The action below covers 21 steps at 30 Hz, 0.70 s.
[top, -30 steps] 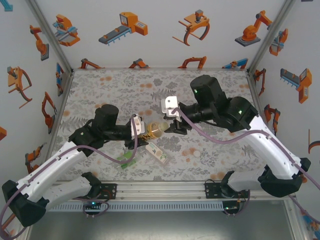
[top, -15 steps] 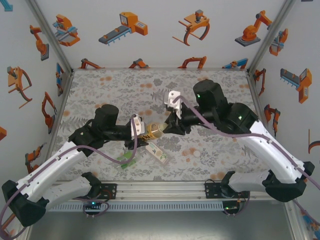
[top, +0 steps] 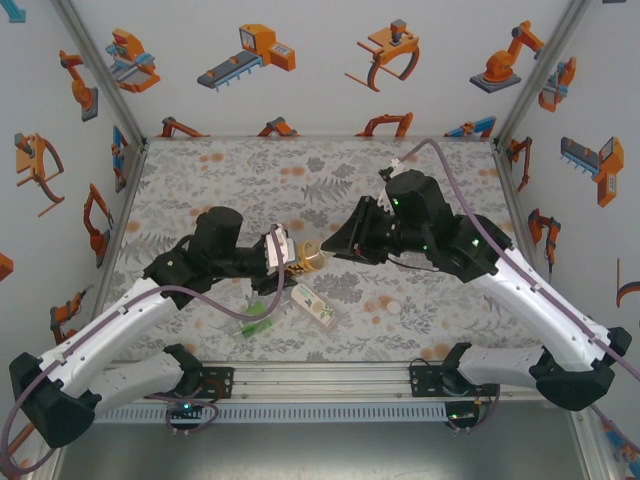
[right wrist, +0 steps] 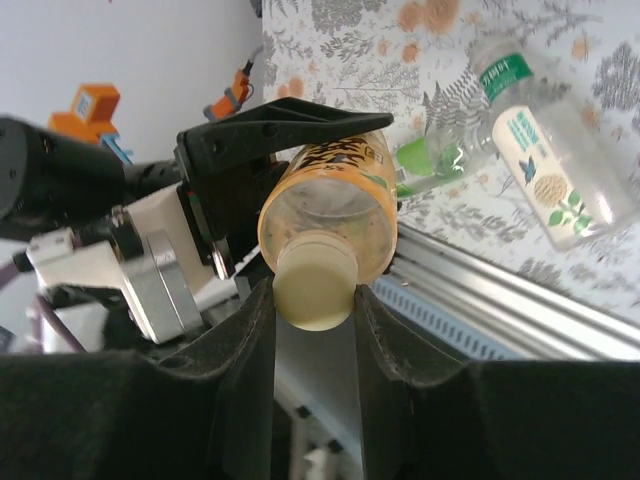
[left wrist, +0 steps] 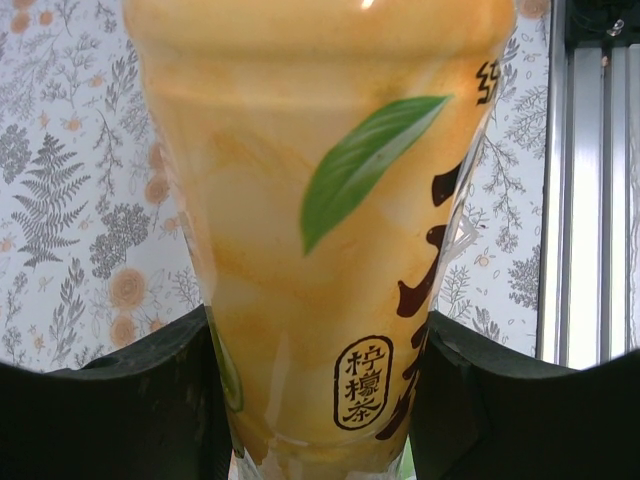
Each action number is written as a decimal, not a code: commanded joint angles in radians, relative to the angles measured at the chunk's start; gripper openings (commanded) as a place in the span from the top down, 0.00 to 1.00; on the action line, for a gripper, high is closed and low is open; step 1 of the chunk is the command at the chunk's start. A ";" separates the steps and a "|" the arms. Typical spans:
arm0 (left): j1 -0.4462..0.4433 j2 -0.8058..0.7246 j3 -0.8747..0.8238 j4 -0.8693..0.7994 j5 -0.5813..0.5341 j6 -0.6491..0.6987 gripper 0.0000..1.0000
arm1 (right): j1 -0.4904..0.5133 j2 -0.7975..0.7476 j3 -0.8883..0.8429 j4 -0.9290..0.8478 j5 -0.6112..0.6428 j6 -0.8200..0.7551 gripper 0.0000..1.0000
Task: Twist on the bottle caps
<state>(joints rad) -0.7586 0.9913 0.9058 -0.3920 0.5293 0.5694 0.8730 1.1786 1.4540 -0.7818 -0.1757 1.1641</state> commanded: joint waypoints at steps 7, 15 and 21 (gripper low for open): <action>-0.006 -0.005 0.033 0.044 0.055 0.010 1.00 | 0.001 0.016 0.110 0.049 -0.060 -0.385 0.51; -0.006 -0.005 0.046 0.012 0.115 0.023 1.00 | 0.003 -0.021 0.174 0.000 -0.325 -1.287 0.36; -0.006 -0.013 0.057 -0.021 0.153 0.028 1.00 | 0.003 0.037 0.262 -0.170 -0.434 -1.718 0.38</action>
<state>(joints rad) -0.7597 0.9924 0.9295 -0.3889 0.6239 0.5770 0.8730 1.1893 1.6867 -0.8646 -0.5297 -0.2230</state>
